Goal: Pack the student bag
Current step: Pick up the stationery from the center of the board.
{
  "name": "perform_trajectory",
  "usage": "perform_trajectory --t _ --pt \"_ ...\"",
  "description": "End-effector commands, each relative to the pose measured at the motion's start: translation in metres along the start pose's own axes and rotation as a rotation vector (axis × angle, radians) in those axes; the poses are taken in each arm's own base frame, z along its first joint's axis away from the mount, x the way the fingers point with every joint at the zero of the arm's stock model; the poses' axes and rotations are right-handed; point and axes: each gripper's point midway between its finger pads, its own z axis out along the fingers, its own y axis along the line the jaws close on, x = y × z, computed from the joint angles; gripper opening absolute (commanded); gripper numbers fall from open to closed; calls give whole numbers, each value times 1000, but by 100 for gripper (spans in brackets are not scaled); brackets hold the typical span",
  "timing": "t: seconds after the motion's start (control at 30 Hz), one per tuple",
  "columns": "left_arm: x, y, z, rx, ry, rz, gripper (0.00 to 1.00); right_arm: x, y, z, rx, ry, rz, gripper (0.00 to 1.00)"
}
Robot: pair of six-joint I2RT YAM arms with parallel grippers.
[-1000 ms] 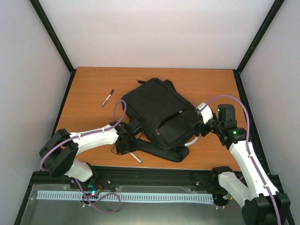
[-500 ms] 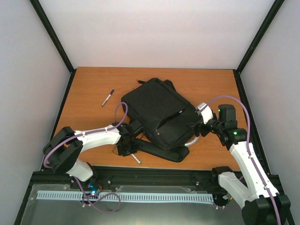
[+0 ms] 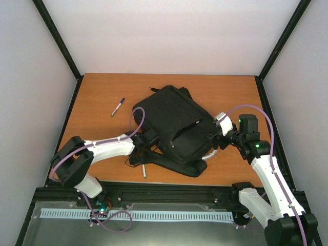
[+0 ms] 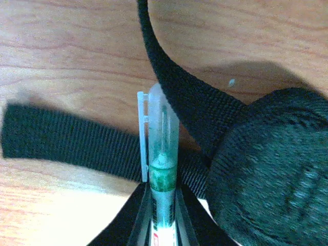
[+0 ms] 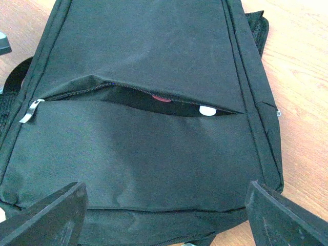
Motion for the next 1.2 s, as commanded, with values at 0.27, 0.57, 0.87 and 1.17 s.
perform_trajectory --t 0.27,0.57,0.87,1.17 --pt "-25 -18 -87 247 -207 128 1 -4 -8 0 31 -2 16 82" --pt "-66 -45 -189 459 -508 184 1 -53 13 -16 -158 -36 99 76" --pt "-102 -107 -252 609 -599 220 1 -146 21 -23 -411 -91 235 72" --pt "-127 -153 -281 826 -557 139 1 -142 44 -3 -561 -46 300 69"
